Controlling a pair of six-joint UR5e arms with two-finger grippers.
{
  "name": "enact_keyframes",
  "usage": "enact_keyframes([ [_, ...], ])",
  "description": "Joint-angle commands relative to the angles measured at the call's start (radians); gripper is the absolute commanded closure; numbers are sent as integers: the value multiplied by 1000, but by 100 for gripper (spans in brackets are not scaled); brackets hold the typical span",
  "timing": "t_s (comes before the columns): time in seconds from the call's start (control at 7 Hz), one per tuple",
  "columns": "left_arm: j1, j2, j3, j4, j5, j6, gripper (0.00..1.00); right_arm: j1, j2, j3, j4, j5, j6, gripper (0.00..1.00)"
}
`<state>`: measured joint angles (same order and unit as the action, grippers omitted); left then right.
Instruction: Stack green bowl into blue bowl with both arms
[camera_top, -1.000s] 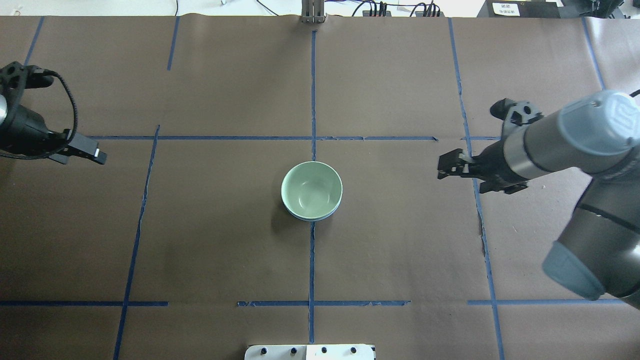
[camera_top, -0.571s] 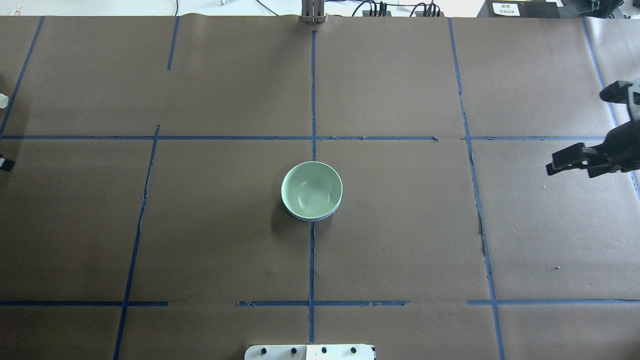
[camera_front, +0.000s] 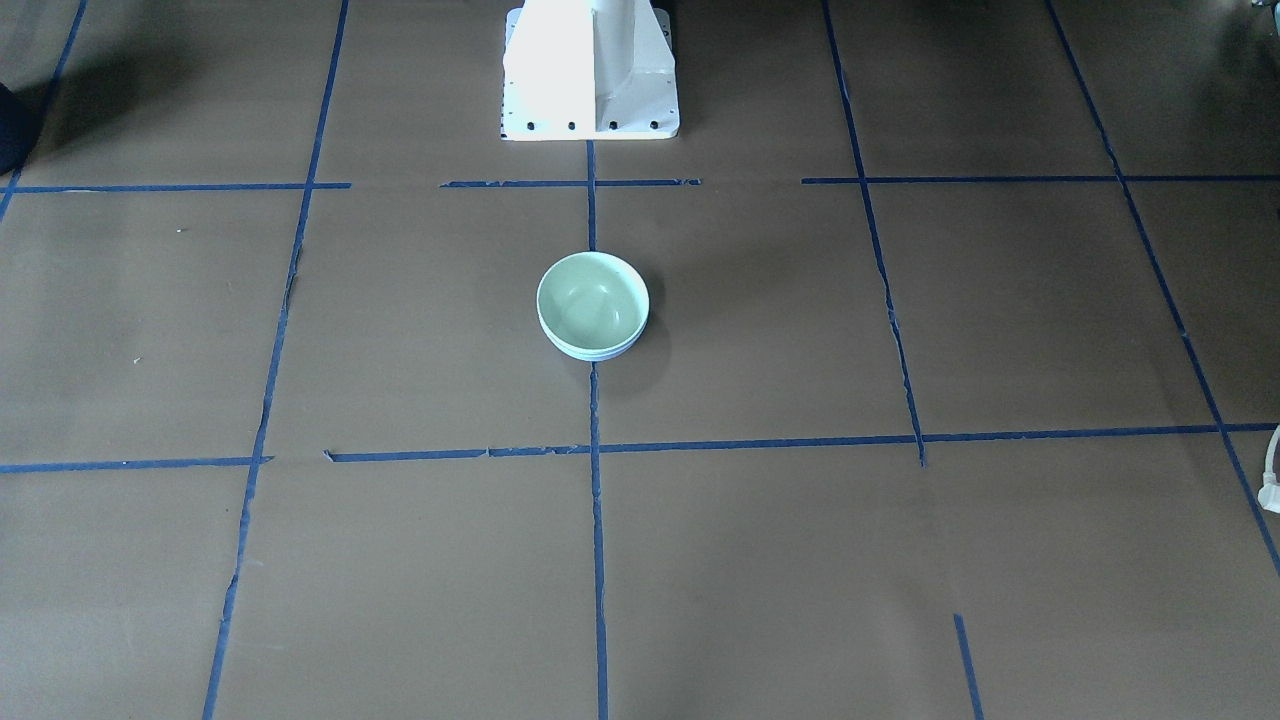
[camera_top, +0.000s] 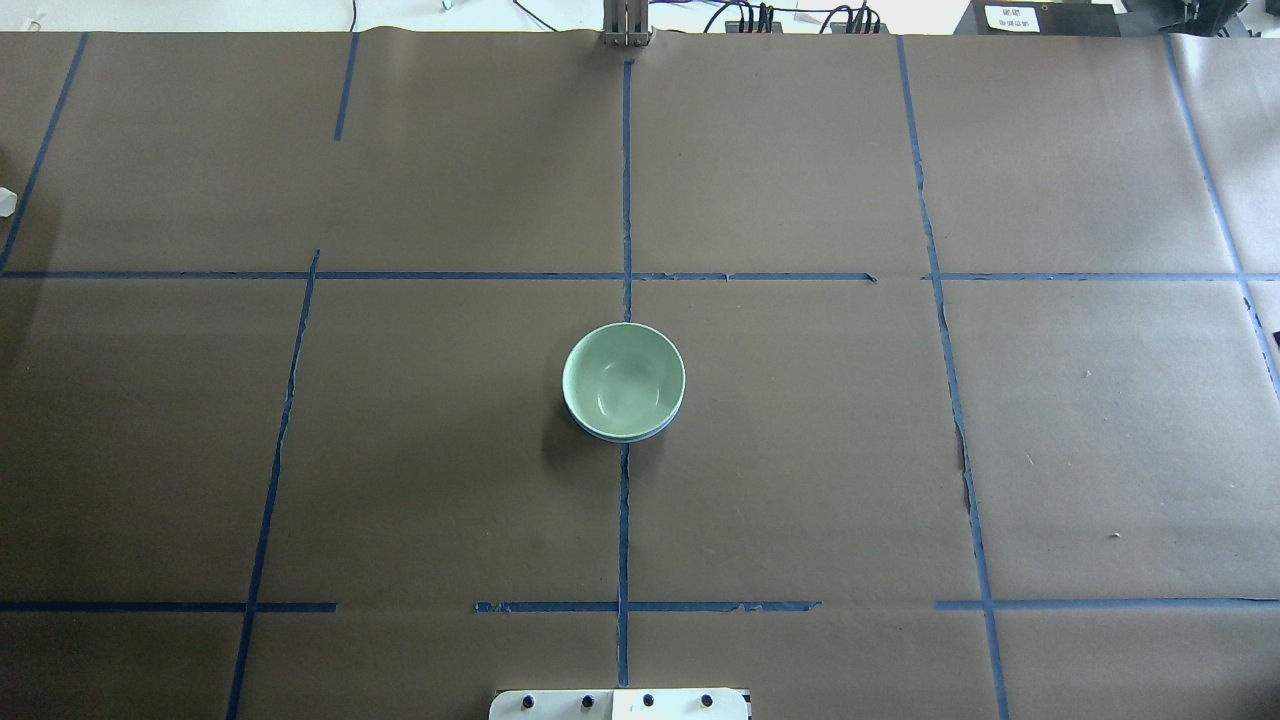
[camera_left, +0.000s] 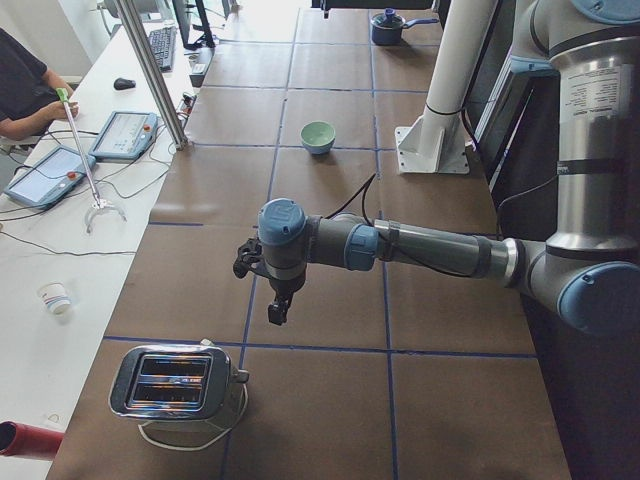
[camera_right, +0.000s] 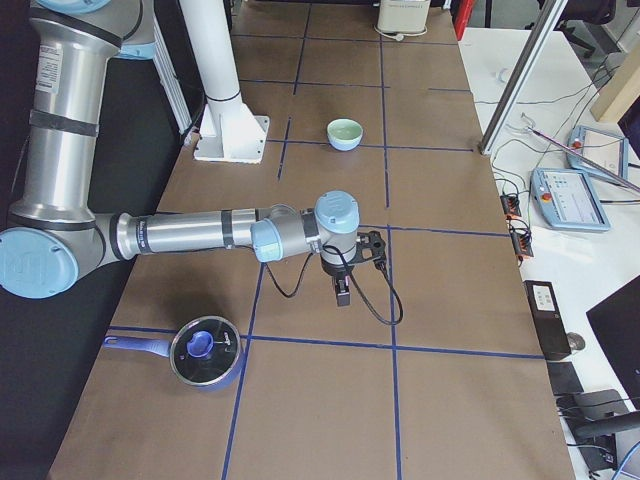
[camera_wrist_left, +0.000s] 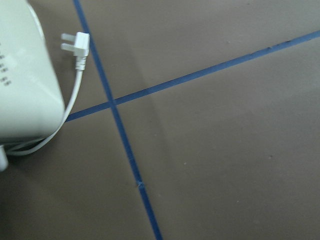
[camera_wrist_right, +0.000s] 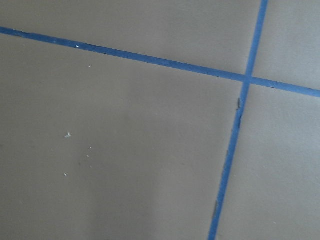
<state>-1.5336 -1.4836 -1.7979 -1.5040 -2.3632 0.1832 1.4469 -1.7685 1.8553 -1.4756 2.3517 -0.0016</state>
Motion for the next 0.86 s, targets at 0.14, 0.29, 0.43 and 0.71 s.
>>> enact_keyframes([
  [0.14,-34,14,14,76,-57,15,0,107,-9,-18,-199,-3,-279,0],
  [0.29,-34,16,-3,79,-53,12,0,107,-8,-51,-192,3,-279,0],
  [0.43,-34,14,0,79,-53,9,0,106,-3,-68,-192,-3,-270,0],
  [0.71,-37,-1,-9,84,13,13,0,104,12,-88,-189,-5,-268,0],
])
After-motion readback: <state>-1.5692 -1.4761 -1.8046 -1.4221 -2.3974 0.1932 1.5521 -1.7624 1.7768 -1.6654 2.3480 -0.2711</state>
